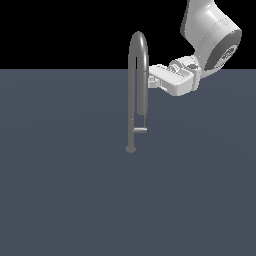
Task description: Turn on the faucet by rotating a designated handle.
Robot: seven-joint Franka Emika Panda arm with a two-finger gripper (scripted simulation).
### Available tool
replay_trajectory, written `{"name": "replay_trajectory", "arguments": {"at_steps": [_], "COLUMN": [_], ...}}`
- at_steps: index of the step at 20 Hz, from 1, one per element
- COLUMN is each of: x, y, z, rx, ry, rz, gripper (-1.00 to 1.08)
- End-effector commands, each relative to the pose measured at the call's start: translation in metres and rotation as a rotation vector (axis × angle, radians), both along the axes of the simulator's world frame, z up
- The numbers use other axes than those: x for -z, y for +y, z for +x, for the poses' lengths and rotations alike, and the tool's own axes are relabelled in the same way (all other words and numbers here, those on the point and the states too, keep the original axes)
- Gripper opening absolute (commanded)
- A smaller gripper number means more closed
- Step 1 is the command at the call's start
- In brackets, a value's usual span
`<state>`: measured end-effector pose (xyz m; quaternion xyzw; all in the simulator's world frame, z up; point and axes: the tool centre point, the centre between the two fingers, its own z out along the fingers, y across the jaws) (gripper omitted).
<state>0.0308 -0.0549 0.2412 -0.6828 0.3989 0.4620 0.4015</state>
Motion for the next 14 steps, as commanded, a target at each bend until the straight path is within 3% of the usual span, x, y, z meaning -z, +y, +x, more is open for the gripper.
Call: {"name": "replay_trajectory", "arguments": {"at_steps": [1,8,14], "x": [0.021,0.068,0.091], "y": [-0.001,-0.001,0.002], "z": [0.004,0.008,0.008], "rx": [0.05,0.163,0.216], "ry": [0.055,0.178,0.237], "rz": [0.048,0.152,0.201], "gripper": [-1.0,-1.0,-1.0]}}
